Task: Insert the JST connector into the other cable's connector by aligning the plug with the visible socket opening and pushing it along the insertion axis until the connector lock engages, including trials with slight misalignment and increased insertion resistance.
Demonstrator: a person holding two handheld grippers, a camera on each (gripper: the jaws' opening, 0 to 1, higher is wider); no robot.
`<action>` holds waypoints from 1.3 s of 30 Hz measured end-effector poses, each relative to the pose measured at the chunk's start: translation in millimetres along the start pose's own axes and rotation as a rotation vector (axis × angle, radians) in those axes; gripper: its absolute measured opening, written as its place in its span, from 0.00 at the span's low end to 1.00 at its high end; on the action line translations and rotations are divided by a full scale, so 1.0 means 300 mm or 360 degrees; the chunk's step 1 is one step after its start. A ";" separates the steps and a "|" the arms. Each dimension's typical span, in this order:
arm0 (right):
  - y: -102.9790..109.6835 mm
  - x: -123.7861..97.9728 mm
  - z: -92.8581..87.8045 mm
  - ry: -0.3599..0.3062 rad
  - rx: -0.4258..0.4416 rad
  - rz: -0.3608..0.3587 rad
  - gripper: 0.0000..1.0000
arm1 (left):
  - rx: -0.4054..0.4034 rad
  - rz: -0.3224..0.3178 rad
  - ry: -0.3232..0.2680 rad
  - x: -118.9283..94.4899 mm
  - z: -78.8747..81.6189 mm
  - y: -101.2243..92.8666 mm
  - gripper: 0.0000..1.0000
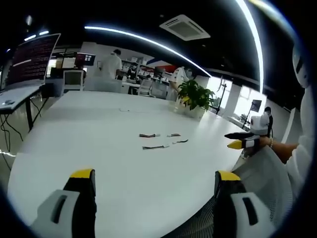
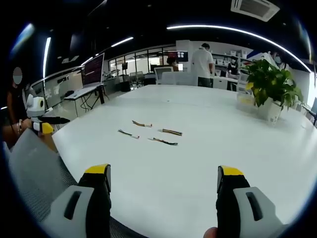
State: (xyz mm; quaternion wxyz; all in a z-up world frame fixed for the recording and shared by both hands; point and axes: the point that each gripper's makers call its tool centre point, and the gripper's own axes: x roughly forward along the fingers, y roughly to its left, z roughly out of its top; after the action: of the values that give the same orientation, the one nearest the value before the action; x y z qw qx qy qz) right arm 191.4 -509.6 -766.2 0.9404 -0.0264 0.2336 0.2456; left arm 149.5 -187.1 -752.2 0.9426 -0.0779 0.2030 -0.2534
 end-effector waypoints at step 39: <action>0.006 0.027 0.011 0.0060 -0.0140 0.0041 0.88 | 0.0109 -0.0027 0.0108 0.040 -0.003 0.021 0.99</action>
State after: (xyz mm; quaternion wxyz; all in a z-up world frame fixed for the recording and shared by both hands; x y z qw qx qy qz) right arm 198.3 -503.9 -766.8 0.9306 -0.0692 0.2405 0.2673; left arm 161.3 -187.8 -758.8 0.9351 -0.0387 0.2255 -0.2706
